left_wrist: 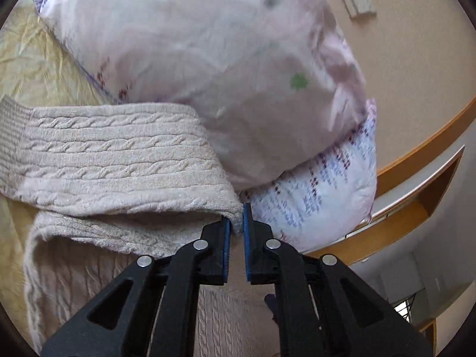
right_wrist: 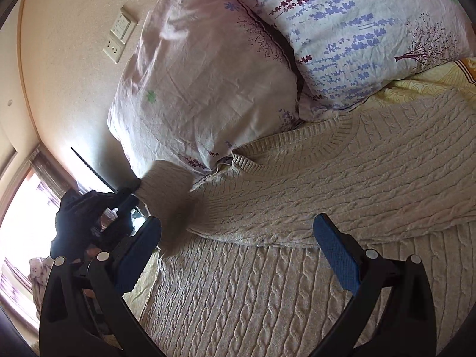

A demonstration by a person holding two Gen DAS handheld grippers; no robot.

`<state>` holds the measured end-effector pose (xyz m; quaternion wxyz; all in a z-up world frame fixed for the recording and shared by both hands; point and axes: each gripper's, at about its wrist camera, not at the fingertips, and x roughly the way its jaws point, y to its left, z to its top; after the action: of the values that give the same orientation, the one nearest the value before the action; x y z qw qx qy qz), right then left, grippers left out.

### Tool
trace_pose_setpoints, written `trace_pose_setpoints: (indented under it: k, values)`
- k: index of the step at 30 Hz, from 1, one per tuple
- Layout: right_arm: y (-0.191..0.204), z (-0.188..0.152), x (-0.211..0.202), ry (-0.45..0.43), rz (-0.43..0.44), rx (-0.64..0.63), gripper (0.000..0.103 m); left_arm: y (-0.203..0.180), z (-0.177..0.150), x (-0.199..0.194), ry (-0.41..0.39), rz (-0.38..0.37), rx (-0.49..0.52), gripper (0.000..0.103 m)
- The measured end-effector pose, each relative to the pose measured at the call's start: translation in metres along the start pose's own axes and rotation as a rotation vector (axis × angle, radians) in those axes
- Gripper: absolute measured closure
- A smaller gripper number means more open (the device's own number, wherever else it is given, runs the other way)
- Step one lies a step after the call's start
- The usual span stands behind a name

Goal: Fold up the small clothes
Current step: 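Fold the held sleeve across the sweater body and open the left tool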

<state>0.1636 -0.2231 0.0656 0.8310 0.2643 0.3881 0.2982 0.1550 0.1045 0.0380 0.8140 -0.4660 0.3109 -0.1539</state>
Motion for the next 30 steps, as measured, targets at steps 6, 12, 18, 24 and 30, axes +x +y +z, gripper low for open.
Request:
trace_pose_setpoints:
  k: [6,12,18,24,30]
  values:
    - [0.0,0.001,-0.004,-0.018,-0.001,0.011,0.001,0.038,-0.031,0.036,0.167,0.087,-0.124,0.081]
    - [0.004,0.0,-0.007,-0.032,0.008,0.01,0.001,0.066,-0.001,-0.022,-0.015,0.137,-0.213,0.062]
    - [0.006,-0.001,-0.013,-0.059,0.008,0.01,0.001,0.113,0.021,-0.053,-0.11,0.183,-0.377,0.07]
    - [0.004,0.002,-0.021,-0.101,0.012,0.03,0.001,0.111,0.03,-0.055,-0.183,0.179,-0.414,0.094]
    - [0.005,0.004,-0.042,-0.211,-0.028,0.017,0.001,0.046,0.032,-0.034,-0.175,0.137,-0.171,0.096]
